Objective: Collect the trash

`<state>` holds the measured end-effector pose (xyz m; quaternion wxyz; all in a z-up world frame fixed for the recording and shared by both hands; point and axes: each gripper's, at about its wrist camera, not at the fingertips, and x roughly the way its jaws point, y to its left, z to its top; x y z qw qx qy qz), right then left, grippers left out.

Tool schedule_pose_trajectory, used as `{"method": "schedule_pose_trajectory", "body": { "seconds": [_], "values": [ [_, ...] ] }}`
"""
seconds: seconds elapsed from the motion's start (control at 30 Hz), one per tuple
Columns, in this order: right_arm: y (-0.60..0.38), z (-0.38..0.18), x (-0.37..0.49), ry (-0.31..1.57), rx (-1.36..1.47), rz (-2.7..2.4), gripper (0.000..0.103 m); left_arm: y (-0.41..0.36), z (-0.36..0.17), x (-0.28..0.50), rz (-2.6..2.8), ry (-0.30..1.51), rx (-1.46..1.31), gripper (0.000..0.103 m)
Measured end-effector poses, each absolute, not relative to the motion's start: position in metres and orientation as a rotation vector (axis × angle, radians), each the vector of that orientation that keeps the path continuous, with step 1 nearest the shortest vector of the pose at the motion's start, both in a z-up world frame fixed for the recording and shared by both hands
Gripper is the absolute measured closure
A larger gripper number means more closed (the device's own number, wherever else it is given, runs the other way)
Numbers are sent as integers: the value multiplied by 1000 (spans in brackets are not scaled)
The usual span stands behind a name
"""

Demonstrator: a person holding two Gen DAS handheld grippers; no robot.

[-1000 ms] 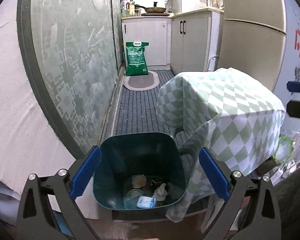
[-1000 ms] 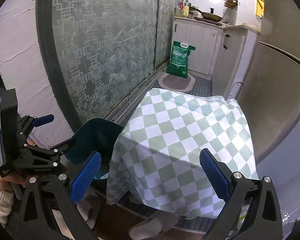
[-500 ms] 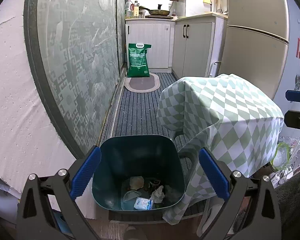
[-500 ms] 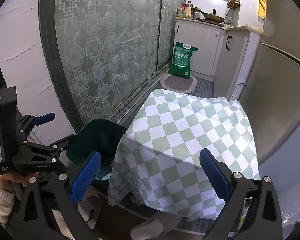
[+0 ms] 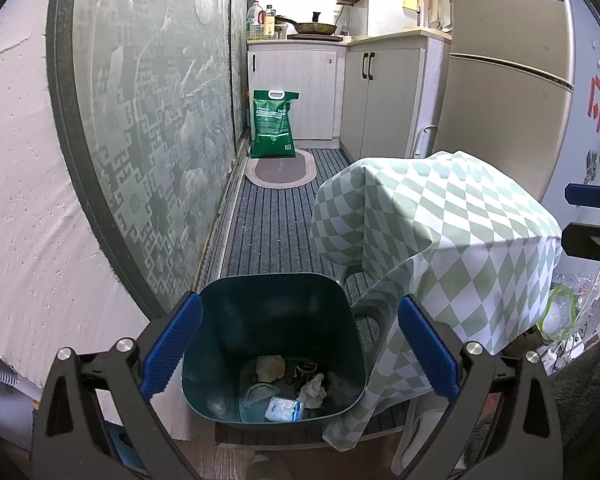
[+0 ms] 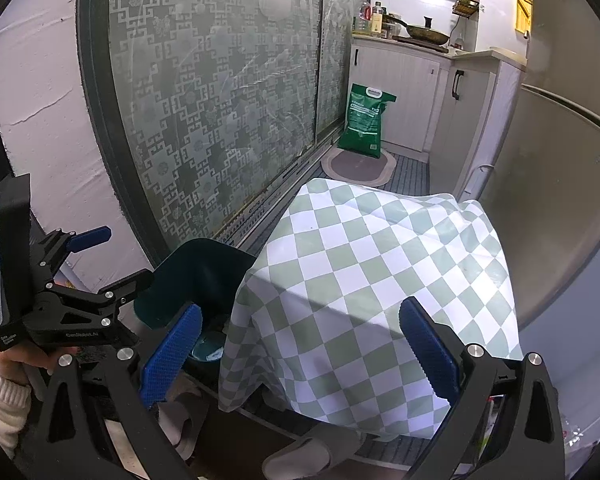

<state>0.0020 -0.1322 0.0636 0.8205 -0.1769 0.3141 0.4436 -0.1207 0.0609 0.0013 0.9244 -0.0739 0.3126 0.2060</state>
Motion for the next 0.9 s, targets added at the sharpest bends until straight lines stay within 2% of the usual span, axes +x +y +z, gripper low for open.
{"method": "schedule_pose_trajectory", "body": {
  "seconds": [0.9],
  "values": [
    [-138,63,5,669,-370,937,3,57,3,-117,407,643,-156,3]
  ]
}}
